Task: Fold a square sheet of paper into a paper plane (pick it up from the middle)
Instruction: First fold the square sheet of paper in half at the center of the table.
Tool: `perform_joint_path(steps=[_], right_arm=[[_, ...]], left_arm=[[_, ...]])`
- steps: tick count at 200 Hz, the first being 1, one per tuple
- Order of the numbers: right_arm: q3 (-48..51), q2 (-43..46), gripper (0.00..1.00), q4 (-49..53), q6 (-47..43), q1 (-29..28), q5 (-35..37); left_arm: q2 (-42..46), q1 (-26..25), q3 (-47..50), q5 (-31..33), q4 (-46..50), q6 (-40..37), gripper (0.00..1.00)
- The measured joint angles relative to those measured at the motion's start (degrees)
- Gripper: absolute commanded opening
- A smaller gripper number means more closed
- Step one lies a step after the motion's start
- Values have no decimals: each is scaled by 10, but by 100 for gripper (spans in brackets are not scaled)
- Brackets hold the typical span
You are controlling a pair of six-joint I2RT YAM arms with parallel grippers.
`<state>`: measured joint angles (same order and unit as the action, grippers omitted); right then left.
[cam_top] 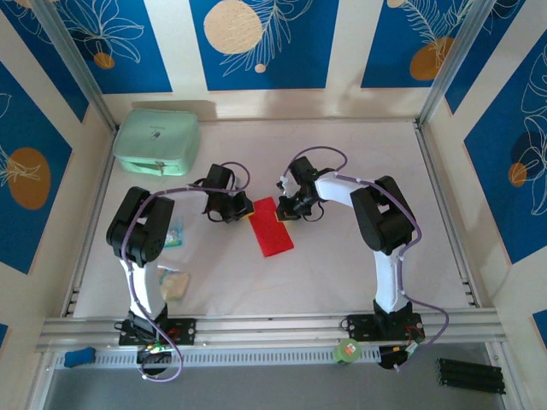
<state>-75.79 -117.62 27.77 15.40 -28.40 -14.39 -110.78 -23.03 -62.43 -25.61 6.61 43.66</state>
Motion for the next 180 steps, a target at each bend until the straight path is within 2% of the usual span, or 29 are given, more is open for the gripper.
perform_joint_path(steps=[30, 68, 107, 135, 180], right_arm=[[-1, -1, 4, 0, 0, -1, 0], [-3, -3, 4, 1, 0, -2, -1], [-3, -3, 4, 2, 0, -2, -1], [-6, -3, 4, 4, -2, -2, -1], [-12, -7, 4, 12, -5, -2, -1]], left_arm=[[-1, 9, -21, 34, 38, 0, 13], [-11, 45, -41, 32, 66, -4, 13], [-17, 59, -68, 38, 80, -28, 14], [-1, 50, -62, 24, 70, -37, 15], [6, 6, -60, 5, 58, -37, 14]])
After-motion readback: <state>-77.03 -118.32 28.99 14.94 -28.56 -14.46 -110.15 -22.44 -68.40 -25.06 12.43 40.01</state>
